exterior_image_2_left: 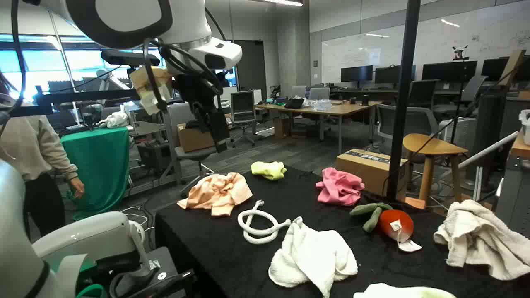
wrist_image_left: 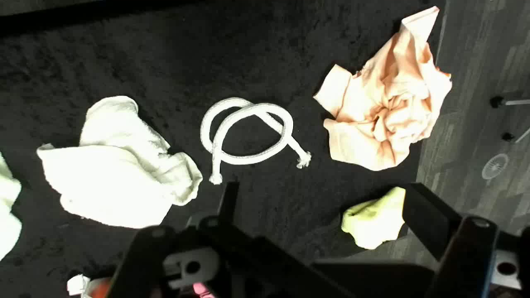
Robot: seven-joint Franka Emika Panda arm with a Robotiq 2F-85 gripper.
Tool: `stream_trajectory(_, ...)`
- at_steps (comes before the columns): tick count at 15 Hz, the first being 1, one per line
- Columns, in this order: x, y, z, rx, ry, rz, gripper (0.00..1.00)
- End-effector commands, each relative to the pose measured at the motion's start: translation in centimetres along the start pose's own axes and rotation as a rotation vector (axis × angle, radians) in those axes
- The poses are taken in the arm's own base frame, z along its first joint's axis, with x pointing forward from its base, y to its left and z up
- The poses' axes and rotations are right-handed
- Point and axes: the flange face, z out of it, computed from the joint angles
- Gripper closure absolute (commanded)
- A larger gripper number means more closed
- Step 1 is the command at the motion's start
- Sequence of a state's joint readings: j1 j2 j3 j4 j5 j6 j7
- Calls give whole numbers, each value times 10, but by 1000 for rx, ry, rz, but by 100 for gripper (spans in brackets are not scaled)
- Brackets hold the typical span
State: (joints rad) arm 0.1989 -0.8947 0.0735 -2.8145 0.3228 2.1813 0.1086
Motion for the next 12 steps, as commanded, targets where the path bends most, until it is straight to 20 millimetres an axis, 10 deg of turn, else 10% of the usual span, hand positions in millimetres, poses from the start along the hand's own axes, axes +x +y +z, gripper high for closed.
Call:
stream_trajectory(1, -1, 1, 1, -2, -8, 1, 0)
stream_trajectory(7, 2, 1, 5, -7, -21, 3, 0)
stream_trajectory(12, 46, 6, 2, -19, -16, -28, 0)
